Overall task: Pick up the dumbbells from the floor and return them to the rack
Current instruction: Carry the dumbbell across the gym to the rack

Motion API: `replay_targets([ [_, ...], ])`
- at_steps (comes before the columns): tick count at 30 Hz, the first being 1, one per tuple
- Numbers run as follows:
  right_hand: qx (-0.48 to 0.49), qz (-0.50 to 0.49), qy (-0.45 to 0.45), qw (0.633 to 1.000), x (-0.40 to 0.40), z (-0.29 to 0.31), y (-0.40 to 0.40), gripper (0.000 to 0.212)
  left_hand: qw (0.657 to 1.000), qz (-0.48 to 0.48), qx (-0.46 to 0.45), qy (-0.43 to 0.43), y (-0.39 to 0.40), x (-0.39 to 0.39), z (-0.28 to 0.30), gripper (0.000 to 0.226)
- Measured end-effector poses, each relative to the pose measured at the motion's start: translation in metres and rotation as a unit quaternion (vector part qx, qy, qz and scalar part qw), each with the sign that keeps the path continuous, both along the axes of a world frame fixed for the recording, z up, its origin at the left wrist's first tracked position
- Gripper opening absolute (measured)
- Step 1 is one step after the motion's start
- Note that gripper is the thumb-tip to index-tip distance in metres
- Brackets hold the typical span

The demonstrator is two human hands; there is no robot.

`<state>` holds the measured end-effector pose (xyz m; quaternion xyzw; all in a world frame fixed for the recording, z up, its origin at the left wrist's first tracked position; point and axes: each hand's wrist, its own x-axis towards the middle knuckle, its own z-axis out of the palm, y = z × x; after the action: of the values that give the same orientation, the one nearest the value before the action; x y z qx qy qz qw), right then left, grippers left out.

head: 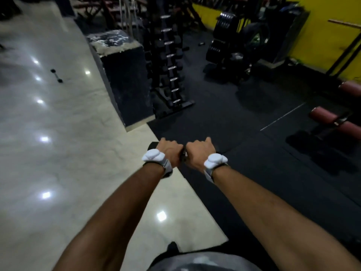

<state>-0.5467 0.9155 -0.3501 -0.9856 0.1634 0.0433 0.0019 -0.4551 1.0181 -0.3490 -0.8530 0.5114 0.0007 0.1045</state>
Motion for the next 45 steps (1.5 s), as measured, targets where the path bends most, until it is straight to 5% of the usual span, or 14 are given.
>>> replay_targets([
  [21,0.047,0.012,0.049,0.998,0.293,-0.055,-0.151,0.015,0.994,0.032,0.099,0.041,-0.148,0.280,-0.046,0.025],
  [32,0.011,0.052,-0.002,0.999,0.473,0.001,-0.288,0.027,0.998,0.009,0.048,-0.025,-0.275,0.464,0.003,0.023],
  [36,-0.040,0.013,-0.069,0.997,0.564,0.029,-0.368,0.023,0.997,-0.015,-0.007,-0.071,-0.362,0.560,0.037,0.024],
  [45,-0.079,-0.068,-0.070,0.992,0.677,0.081,-0.500,0.019,0.985,-0.130,-0.011,-0.114,-0.511,0.694,0.091,0.026],
])
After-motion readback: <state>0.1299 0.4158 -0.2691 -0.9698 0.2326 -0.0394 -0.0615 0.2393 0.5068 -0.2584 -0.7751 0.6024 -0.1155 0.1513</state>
